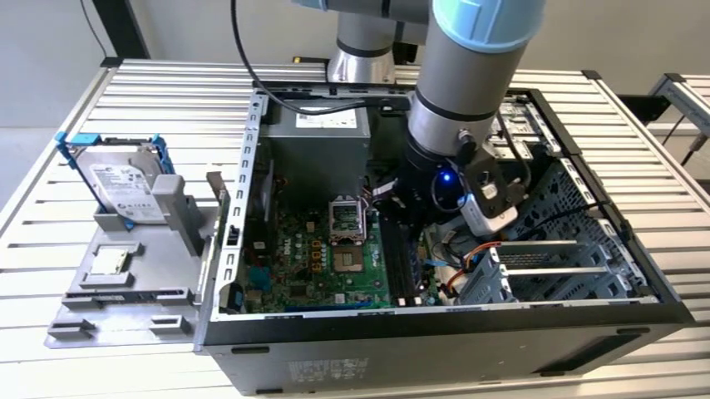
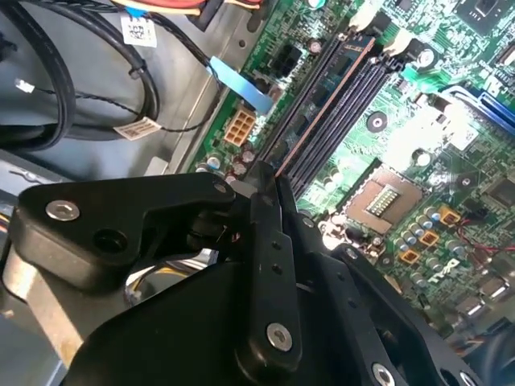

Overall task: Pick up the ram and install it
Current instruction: 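Insert the ram into the slot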

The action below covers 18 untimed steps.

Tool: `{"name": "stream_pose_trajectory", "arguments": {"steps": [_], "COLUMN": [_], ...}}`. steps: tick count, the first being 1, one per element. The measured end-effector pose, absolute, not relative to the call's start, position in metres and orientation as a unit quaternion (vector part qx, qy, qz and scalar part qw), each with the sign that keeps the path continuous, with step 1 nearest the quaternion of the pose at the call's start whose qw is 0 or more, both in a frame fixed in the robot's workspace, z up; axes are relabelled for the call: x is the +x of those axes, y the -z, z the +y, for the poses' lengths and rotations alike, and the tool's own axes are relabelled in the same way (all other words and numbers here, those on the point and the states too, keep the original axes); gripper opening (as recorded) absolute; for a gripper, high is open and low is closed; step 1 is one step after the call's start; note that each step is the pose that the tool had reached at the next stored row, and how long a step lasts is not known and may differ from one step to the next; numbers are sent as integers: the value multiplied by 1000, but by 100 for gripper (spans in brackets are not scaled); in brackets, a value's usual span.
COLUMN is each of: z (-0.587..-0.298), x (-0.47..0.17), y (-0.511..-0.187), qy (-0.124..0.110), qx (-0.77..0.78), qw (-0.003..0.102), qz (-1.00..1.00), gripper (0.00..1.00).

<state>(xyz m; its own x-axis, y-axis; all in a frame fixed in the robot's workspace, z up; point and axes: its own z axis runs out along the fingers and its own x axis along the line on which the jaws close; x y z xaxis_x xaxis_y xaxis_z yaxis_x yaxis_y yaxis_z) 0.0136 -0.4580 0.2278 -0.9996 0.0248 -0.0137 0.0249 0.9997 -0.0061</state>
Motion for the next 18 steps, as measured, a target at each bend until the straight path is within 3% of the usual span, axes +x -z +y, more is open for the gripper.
{"name": "stream_pose_trajectory", "arguments": {"steps": [18], "z": [-459], "x": [13], "y": [-222], "qy": [5], "qx": [12], "qw": [7], "qz": [1000], "gripper": [0]}}
